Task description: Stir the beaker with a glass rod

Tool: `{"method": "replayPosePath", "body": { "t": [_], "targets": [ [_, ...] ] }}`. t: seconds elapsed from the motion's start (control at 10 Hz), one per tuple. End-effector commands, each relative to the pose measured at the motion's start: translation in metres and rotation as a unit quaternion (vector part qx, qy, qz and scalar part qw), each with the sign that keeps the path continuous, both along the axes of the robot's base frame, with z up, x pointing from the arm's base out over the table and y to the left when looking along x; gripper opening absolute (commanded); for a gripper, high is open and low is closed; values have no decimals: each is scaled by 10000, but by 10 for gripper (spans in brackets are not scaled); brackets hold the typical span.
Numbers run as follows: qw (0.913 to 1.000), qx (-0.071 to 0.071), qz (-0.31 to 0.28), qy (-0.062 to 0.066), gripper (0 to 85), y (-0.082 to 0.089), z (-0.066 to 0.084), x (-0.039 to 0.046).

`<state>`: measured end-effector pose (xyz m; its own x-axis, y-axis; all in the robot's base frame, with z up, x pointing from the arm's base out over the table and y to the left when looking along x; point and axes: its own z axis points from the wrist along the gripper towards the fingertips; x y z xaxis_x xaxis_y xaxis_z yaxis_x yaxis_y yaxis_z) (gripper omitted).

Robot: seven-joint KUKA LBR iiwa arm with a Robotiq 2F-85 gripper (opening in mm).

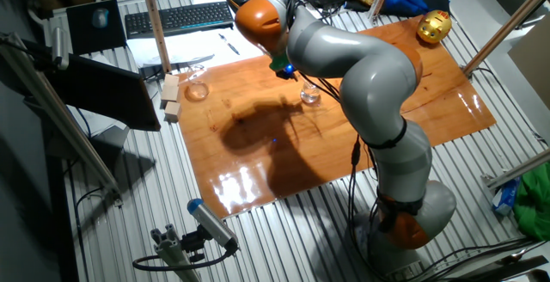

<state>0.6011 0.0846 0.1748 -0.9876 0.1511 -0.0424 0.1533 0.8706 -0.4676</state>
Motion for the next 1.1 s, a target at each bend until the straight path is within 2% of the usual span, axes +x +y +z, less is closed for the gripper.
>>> {"method": "replayPosePath", "body": {
  "t": [0.0,0.2,0.3,0.8,0.9,1.0],
  "targets": [
    [10000,15,6,4,340,-2,-5,-5],
    [10000,38,20,11,340,-4,-13,-13],
    [10000,38,20,11,170,-5,-13,-14],
    [10000,16,43,15,170,-4,-4,-20],
    [10000,24,57,22,0,-5,-5,-21],
    [10000,39,64,9,0,-7,-6,-23]
  ]
}}
